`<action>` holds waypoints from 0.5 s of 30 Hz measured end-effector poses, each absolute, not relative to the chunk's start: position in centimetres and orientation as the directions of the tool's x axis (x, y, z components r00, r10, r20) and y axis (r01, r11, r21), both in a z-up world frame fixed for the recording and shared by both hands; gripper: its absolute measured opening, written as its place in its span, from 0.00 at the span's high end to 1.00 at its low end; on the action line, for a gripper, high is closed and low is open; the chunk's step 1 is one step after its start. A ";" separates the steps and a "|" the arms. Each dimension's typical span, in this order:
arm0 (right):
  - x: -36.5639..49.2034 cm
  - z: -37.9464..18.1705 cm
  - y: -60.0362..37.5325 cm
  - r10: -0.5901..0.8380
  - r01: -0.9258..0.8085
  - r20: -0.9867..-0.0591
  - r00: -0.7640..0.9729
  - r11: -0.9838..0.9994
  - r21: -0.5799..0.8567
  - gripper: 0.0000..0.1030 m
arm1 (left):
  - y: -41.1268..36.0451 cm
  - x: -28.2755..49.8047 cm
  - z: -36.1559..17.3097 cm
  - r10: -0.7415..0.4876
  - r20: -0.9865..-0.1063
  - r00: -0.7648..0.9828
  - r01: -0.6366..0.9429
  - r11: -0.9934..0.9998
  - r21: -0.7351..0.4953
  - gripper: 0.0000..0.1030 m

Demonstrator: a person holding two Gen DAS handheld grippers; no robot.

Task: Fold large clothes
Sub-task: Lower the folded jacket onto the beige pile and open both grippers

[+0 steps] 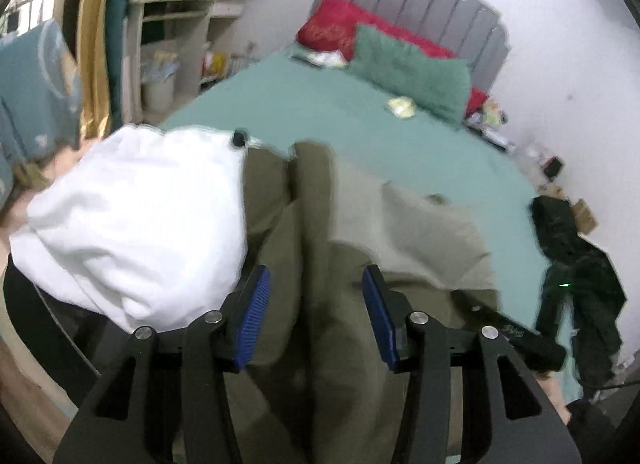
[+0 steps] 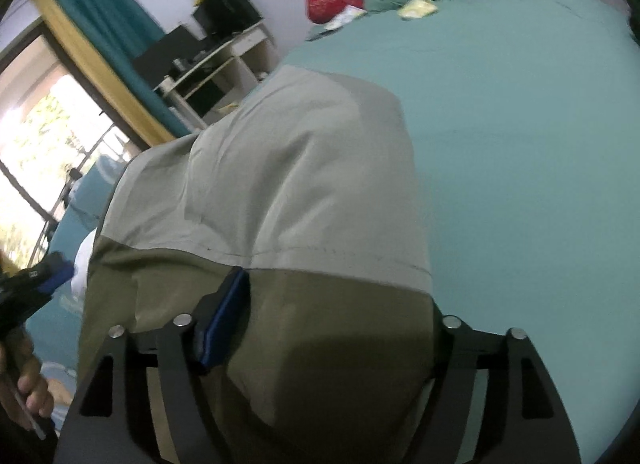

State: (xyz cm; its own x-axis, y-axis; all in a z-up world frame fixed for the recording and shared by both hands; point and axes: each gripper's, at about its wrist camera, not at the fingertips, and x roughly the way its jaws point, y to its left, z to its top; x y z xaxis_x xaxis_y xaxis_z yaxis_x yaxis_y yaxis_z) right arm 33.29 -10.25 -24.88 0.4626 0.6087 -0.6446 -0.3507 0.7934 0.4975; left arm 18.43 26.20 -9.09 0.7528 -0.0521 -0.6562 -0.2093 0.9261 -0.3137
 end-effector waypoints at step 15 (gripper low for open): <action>28.1 -23.7 -13.0 0.497 -0.387 -0.730 0.469 0.859 0.336 0.23 | 20.6 22.7 -17.9 -0.185 -0.814 0.551 -0.103 0.953 -0.286 0.52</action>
